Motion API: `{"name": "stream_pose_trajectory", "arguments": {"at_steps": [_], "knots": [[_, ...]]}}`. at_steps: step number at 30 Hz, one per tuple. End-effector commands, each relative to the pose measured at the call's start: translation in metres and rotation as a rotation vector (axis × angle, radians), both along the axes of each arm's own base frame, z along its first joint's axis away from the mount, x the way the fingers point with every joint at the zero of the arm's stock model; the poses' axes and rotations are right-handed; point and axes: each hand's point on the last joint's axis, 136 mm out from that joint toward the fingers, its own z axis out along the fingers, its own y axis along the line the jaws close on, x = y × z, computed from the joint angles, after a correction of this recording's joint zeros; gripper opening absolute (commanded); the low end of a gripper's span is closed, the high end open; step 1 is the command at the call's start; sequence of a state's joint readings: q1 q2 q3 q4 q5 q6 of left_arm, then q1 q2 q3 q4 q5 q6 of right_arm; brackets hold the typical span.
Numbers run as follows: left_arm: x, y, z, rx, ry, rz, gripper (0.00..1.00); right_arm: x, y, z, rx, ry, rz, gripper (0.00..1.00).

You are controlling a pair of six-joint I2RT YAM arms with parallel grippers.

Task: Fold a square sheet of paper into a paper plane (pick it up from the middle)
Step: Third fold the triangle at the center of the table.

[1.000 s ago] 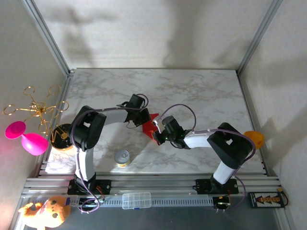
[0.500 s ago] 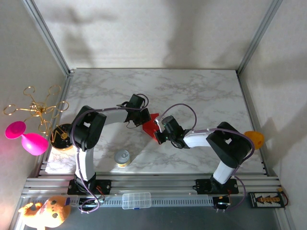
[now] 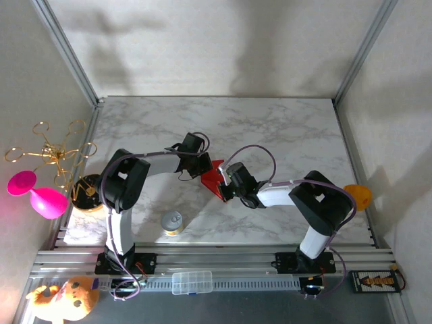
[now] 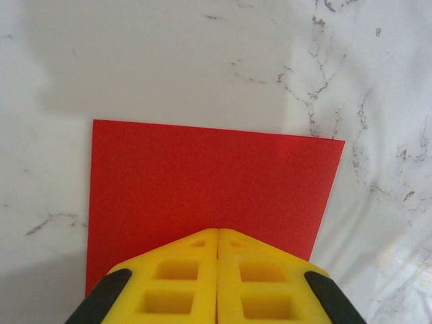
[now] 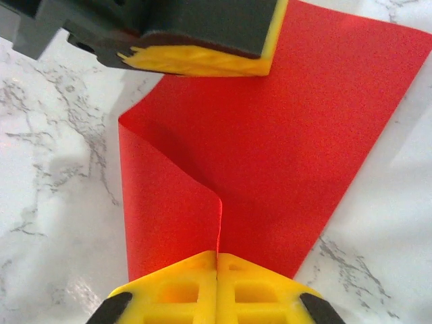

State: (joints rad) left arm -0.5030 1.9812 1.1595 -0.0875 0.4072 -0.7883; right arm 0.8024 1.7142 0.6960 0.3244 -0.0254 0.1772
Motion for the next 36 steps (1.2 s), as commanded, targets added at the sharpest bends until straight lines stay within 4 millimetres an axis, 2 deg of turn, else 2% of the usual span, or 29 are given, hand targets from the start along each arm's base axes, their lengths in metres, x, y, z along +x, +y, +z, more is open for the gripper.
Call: {"name": "stream_pose_trajectory", "arguments": {"at_steps": [1,36], "knots": [[-0.0205,0.0026,-0.0303,0.059,0.091,-0.022,0.06,0.0082,-0.0018,0.0003,-0.012,-0.002,-0.033,0.07],[-0.0190,0.0015,-0.0283,0.052,0.084,-0.013,0.06,0.0100,-0.0091,-0.0077,-0.063,0.032,-0.074,0.07]]}}
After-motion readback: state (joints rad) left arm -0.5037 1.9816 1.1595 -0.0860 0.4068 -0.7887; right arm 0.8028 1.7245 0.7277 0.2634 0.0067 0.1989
